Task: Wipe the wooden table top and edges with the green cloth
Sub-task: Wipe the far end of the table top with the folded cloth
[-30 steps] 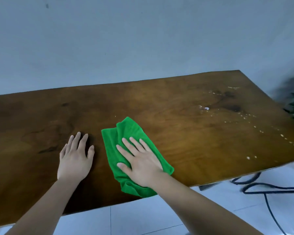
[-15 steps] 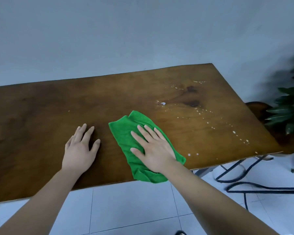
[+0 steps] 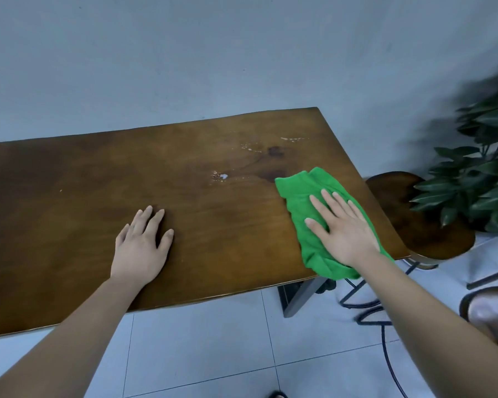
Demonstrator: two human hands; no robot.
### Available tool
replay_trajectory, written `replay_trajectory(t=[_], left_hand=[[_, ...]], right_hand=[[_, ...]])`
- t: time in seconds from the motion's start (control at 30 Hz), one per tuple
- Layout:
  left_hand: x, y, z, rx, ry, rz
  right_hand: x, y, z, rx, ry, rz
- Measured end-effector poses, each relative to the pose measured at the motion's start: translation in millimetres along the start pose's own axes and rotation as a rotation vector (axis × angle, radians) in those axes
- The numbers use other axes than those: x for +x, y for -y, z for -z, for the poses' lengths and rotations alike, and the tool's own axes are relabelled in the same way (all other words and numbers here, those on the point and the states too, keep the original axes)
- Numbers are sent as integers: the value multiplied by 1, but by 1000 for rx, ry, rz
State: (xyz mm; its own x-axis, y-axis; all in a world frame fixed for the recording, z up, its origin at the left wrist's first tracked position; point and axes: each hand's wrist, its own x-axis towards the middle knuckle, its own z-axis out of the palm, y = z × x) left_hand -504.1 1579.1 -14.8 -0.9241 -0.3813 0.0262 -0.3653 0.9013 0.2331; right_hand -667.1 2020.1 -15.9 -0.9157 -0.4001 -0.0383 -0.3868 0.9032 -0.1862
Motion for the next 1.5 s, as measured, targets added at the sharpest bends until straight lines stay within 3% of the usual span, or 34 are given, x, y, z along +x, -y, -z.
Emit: replay_trajectory(t=[0.17, 0.27, 0.33, 0.63, 0.8, 0.9, 1.03, 1.37, 1.5], left_hand=[[-1, 1, -5, 21, -23, 3], [-2, 0, -5, 33, -23, 5], [-2, 0, -4, 33, -21, 6], [0, 2, -8, 24, -48, 2], [0, 6, -12, 42, -60, -9], [0, 7, -14, 40, -70, -8], [2, 7, -14, 38, -74, 9], [3, 4, -12, 40, -52, 34], [4, 4, -12, 50, -38, 36]], right_hand=[[11, -41, 11, -32, -5, -186], [22, -12, 8, -47, -10, -341], [27, 23, 1, -60, -6, -345], [59, 234, -37, 28, 87, 57], [97, 280, -40, -15, 170, 392], [122, 263, -37, -37, 189, 548], [155, 214, -26, -67, 159, 534], [226, 18, 26, -49, 69, 15], [238, -7, 33, -43, 83, -163]])
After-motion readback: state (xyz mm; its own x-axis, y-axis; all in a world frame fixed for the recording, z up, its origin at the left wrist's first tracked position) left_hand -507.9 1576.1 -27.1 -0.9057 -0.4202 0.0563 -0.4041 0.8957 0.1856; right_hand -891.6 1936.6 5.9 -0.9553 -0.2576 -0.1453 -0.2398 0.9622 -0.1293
